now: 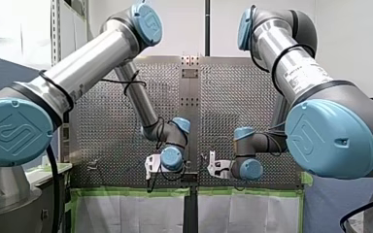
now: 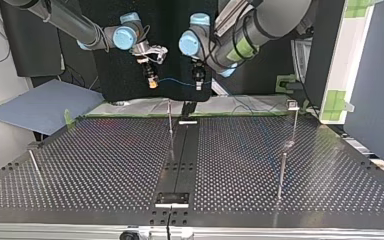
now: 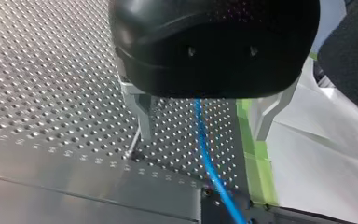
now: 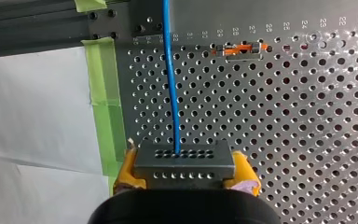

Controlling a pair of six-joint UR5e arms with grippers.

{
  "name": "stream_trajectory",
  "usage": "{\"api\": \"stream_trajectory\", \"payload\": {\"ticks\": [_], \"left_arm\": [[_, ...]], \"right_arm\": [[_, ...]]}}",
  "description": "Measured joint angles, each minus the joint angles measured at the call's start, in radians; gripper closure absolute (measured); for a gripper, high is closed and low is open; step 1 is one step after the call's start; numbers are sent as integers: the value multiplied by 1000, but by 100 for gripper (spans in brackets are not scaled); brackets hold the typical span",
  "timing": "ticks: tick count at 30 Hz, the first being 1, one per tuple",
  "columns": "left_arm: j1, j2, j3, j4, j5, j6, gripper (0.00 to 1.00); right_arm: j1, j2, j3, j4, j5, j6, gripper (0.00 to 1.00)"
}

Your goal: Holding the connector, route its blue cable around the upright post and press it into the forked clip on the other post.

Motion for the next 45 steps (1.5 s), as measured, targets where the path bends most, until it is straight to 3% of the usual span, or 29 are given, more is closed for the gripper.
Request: {"api": "stream_trajectory", "payload": {"ticks": [6,17,23,25,27,28,29,31,33,34,36,37,39,40,42,45], "left_arm": [[1,-45,38,11,-5,-20,0],[1,-52,74,-7,-22,-29,0],[-1,-52,74,-10,-64,-27,0],[-3,-52,74,-10,-83,-24,4],[-5,-52,74,-9,-102,-24,20],[-5,-52,74,-9,-109,-23,20],[-5,-52,74,-9,-114,-23,29],[-6,-52,74,-7,-119,-24,32],[-7,-52,74,-5,-118,-24,50],[-8,-52,74,-5,-117,-23,50],[-8,-52,74,-4,-115,-22,71],[-8,-52,74,-3,-114,-21,71],[-8,-52,74,-1,-113,-15,86],[-8,-52,74,-1,-112,-11,86],[-8,-52,74,0,-112,0,98],[-8,-52,74,0,-112,8,98]], "right_arm": [[2,0,0,3,0,0,100],[4,0,0,5,0,0,100],[4,0,0,6,0,0,100],[4,0,0,8,0,0,100],[5,0,0,10,0,0,100],[5,0,0,11,0,-1,100],[6,0,0,12,0,0,100],[7,0,0,12,0,0,100],[7,0,0,12,0,0,100],[7,0,0,12,0,0,100],[7,0,0,12,0,0,100],[7,0,0,13,0,0,100],[7,0,0,13,0,0,100],[7,0,0,13,0,0,100],[7,0,0,13,0,0,100],[7,0,0,13,0,0,100]]}}
